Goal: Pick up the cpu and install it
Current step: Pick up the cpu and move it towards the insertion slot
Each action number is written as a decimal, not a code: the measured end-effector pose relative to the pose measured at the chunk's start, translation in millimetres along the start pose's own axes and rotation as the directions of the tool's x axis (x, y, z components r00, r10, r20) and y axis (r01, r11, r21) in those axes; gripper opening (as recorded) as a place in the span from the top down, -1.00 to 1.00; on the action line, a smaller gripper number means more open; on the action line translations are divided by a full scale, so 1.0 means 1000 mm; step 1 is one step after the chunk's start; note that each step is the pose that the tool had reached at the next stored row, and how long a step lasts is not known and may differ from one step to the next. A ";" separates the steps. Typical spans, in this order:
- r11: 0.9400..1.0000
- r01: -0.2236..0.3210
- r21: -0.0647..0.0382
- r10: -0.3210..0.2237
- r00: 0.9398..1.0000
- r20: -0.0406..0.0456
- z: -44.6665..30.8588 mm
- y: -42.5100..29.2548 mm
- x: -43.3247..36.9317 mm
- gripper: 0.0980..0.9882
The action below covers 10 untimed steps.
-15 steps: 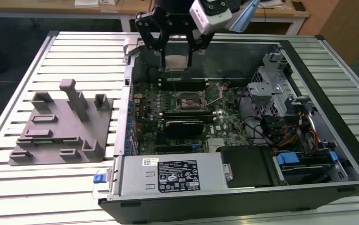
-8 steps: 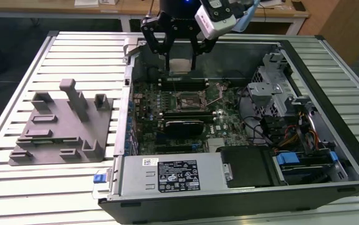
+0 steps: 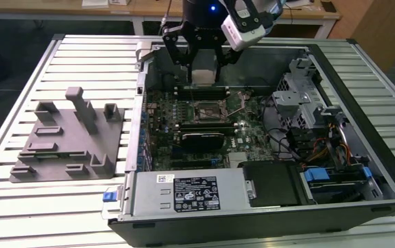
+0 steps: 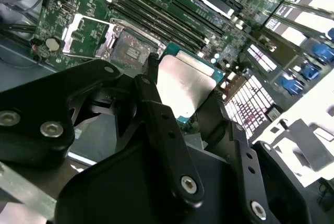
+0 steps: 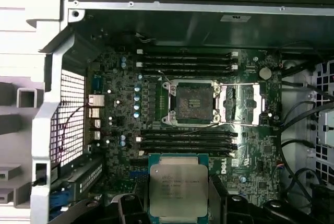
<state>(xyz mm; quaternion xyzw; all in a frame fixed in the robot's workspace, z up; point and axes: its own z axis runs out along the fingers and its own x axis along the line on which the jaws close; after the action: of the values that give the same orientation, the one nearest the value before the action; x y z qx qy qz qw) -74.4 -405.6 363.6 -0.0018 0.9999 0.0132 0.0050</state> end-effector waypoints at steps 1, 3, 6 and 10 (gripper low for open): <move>1.000 0.000 0.001 0.000 1.000 0.000 0.0015 0.0002 -0.0014 0.00; 1.000 0.000 0.004 0.000 1.000 0.000 0.0041 0.0008 -0.0041 0.00; 1.000 0.000 0.007 0.000 1.000 0.000 0.0077 0.0017 -0.0077 0.00; 1.000 0.000 0.011 0.000 1.000 -0.001 0.0115 0.0032 -0.0113 0.00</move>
<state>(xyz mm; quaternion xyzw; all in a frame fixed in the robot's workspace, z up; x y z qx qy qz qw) -63.0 -402.0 352.3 -0.0018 1.0000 0.0077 0.0047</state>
